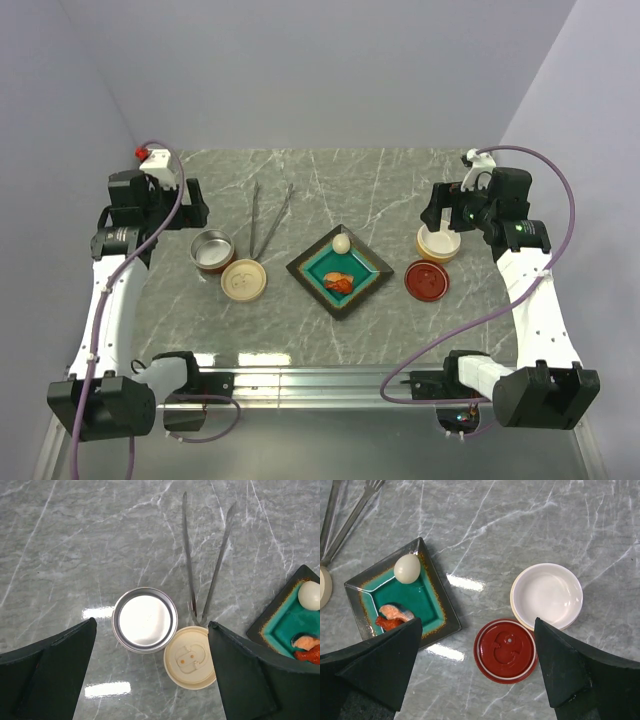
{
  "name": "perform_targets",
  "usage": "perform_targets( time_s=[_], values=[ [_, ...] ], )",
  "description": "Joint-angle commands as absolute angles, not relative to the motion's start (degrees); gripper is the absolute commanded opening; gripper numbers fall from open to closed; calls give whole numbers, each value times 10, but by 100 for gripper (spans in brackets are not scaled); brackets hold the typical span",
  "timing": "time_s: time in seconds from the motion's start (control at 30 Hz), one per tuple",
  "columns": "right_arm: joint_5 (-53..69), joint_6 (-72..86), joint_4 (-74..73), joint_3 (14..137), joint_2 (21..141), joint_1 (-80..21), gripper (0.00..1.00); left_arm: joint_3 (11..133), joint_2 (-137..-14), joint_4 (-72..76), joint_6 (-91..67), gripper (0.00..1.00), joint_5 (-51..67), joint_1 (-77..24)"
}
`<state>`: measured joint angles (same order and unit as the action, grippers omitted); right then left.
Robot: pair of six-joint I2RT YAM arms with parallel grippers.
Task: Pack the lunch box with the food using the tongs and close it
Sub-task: Grab the clamp with the left arm
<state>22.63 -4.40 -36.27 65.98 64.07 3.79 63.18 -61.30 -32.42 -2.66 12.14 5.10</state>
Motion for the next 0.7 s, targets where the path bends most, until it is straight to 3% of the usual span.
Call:
perform_targets(
  time_s=[0.0, 0.13, 0.37, 0.67],
  values=[
    [221, -54, -353, 669, 631, 41, 100, 688, -627, -313, -19, 99, 106, 49],
    [221, -56, -353, 673, 635, 41, 100, 733, -663, -299, 17, 99, 6, 49],
    [221, -58, -352, 679, 649, 41, 100, 815, -743, -366, 69, 99, 75, 34],
    [220, -57, -357, 681, 657, 41, 100, 735, -773, -304, 4, 99, 4, -116]
  ],
)
